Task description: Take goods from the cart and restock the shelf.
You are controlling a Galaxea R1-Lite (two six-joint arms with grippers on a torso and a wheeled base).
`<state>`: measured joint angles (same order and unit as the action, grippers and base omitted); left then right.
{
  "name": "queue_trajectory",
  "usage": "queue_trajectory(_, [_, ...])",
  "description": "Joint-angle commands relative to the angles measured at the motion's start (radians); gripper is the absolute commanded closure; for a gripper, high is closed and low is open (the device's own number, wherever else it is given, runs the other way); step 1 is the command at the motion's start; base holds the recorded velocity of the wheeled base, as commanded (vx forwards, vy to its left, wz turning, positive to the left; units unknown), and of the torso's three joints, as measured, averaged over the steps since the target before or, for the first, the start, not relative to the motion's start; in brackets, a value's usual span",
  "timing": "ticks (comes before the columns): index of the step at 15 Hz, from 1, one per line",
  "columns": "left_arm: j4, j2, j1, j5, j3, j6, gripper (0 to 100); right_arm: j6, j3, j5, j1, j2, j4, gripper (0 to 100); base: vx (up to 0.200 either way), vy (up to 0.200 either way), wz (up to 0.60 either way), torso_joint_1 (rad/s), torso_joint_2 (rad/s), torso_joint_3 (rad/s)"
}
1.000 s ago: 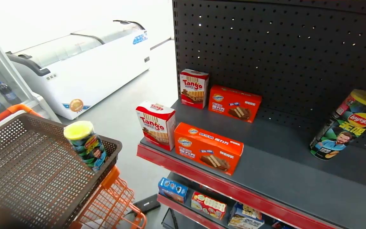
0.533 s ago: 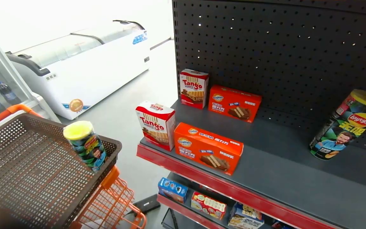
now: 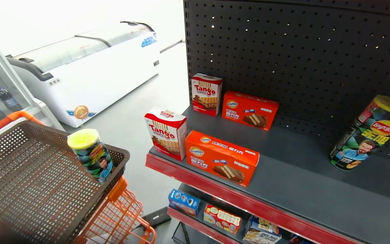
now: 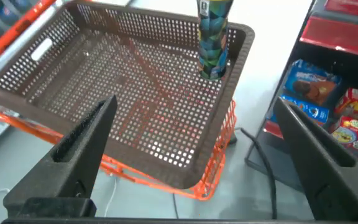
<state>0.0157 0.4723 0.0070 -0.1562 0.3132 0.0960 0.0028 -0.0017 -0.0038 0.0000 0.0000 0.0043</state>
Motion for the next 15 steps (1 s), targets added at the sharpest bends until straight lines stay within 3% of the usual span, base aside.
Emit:
queue_trajectory(1, [-0.033,0.229,0.002,-0.006,0.029,-0.047,0,0.000,0.000,0.001,0.000,0.000,0.000,0,0.000,0.000,0.00,0.000,0.00,0.000])
queue_trajectory(4, [-0.151,0.390,-0.018,0.007,0.027,-0.090,0,0.000,0.000,-0.001,0.000,0.000,0.000,0,0.000,0.000,0.00,0.000,0.00,0.000])
queue_trajectory(7, [-0.270,0.552,-0.001,0.044,0.017,-0.091,0,0.000,0.000,-0.001,0.000,0.000,0.000,0,0.000,0.000,0.00,0.000,0.00,0.000])
queue_trajectory(8, [-0.387,0.637,0.041,0.049,-0.002,-0.084,0,0.000,0.000,0.001,0.000,0.000,0.000,0,0.000,0.000,0.00,0.000,0.00,0.000])
queue_trajectory(10, [-0.424,0.670,0.053,0.052,-0.006,-0.084,0,0.000,0.000,-0.001,0.000,0.000,0.000,0,0.000,0.000,0.00,0.000,0.00,0.000])
queue_trajectory(11, [-0.612,0.828,0.068,0.053,-0.016,-0.084,0,0.000,0.000,0.001,0.000,0.000,0.000,0,0.000,0.000,0.00,0.000,0.00,0.000])
queue_trajectory(13, [-0.847,0.970,0.057,0.055,-0.062,-0.082,0,0.000,0.000,-0.001,0.000,0.000,0.000,0,0.000,0.000,0.00,0.000,0.00,0.000])
queue_trajectory(15, [-1.155,1.143,0.057,0.058,-0.120,-0.081,0,0.000,0.000,0.001,0.000,0.000,0.000,0,0.000,0.000,0.00,0.000,0.00,0.000])
